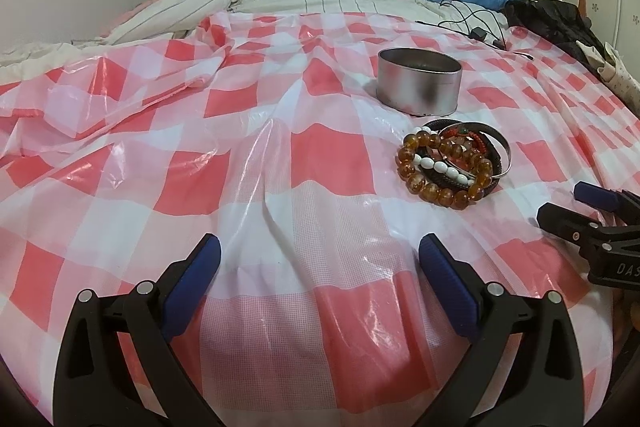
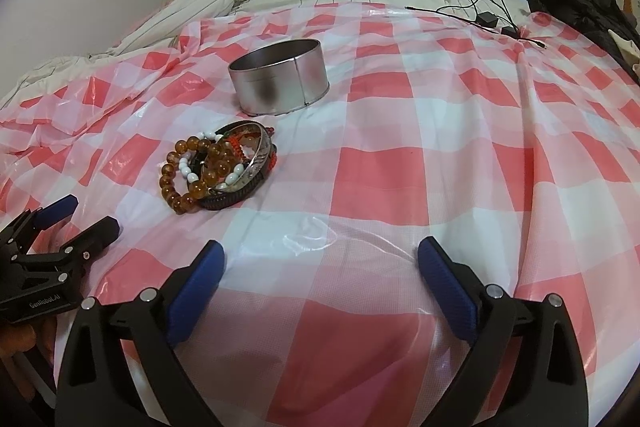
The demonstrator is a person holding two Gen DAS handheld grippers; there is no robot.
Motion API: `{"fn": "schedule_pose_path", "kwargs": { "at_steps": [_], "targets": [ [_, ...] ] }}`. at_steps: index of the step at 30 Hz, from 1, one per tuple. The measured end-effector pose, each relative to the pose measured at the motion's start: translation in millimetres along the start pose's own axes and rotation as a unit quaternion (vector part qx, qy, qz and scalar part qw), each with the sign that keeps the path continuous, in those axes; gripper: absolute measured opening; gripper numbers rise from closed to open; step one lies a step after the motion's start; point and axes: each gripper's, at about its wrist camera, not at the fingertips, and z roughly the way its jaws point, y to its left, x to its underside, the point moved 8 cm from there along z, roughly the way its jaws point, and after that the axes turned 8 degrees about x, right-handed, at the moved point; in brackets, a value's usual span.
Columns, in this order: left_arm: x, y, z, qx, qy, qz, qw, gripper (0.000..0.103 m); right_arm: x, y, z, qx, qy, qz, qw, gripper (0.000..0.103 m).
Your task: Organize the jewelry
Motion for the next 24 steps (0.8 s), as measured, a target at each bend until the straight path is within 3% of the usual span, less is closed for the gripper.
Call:
{"fn": "schedule_pose_path", "kwargs": {
  "at_steps": [24],
  "targets": [
    [-0.2, -0.4, -1.3, -0.011, -0.001, 0.009, 0.9999, 0.095, 0.3, -0.4, -0.1, -0.001, -0.001, 0.000, 1.000, 0.094]
  ]
}}
